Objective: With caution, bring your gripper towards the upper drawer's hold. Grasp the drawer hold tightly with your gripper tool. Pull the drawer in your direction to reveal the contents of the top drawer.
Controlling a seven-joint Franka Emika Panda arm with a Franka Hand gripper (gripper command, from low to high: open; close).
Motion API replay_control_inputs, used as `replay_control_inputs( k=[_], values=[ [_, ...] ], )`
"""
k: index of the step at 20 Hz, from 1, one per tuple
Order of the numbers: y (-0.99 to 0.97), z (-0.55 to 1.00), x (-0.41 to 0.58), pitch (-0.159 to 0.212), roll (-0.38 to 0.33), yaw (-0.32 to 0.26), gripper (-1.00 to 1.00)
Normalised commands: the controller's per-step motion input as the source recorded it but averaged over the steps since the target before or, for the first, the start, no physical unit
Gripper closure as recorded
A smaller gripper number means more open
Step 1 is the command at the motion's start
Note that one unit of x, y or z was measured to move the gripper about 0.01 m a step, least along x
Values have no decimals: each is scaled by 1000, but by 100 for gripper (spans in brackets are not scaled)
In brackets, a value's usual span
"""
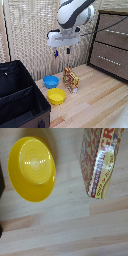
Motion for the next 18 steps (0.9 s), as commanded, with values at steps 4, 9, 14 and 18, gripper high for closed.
replay_control_inputs(
  k=[4,9,14,18],
  values=[
    [85,184,84,0,-225,121,-100],
    [8,434,167,0,-241,164,-100],
    [15,553,237,0,-209,157,-100],
    [0,496,250,0,-224,147,-100]
  ],
)
